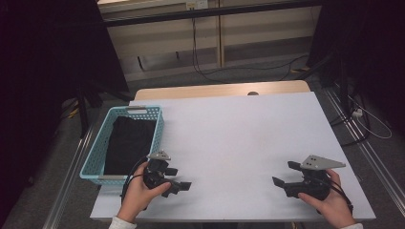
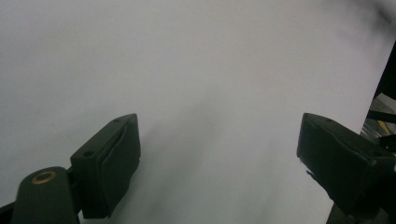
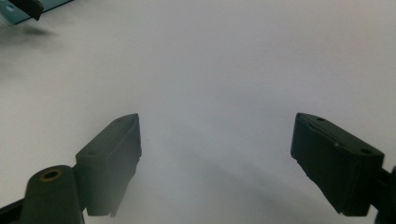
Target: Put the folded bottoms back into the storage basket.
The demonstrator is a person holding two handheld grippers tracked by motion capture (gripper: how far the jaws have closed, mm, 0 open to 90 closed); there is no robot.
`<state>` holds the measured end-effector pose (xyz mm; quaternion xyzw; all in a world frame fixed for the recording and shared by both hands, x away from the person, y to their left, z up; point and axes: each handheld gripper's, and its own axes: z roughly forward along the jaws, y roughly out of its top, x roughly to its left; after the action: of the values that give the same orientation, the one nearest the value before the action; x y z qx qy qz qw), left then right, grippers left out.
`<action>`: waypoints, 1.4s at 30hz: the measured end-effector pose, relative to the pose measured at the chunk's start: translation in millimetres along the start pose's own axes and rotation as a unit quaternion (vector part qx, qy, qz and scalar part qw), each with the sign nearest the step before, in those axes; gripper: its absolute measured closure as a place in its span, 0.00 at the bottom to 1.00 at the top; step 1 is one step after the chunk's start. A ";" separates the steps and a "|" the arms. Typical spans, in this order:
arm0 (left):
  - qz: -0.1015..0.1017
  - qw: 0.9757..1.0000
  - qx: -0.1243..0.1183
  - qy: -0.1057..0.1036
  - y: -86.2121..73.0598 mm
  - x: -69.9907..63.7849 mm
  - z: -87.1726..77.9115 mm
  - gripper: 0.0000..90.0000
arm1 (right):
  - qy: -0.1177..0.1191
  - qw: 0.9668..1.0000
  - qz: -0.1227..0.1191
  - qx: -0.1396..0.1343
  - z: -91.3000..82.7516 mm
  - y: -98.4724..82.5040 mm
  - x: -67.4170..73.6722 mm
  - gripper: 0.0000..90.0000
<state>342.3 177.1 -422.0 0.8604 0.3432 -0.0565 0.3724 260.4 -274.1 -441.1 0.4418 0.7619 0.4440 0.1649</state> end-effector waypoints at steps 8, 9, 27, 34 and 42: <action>0.005 1.000 -0.007 -0.006 -3.7 -0.6 -0.8 0.15 | -0.002 1.000 0.004 0.003 -2.6 -2.4 -3.7 0.18; 0.005 1.000 -0.006 -0.005 -4.1 -0.8 -0.9 0.15 | -0.001 1.000 0.004 0.004 -2.8 -2.5 -3.6 0.18; 0.012 1.000 -0.006 -0.005 -11.1 -4.9 -3.1 0.14 | -0.001 1.000 0.003 0.008 -6.7 -6.4 -3.2 0.18; 0.020 1.000 -0.004 -0.006 -13.2 -5.8 -4.1 0.14 | 0.001 1.000 -0.001 0.009 -8.0 -7.5 -2.3 0.18; 0.019 1.000 -0.010 -0.007 -12.4 -8.1 -4.1 0.13 | 0.003 1.000 -0.008 0.016 -7.3 -8.5 -0.1 0.18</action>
<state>327.6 181.5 -423.7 0.8626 0.3246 -0.0518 0.3846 251.3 -279.9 -444.1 0.4367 0.7730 0.4317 0.1593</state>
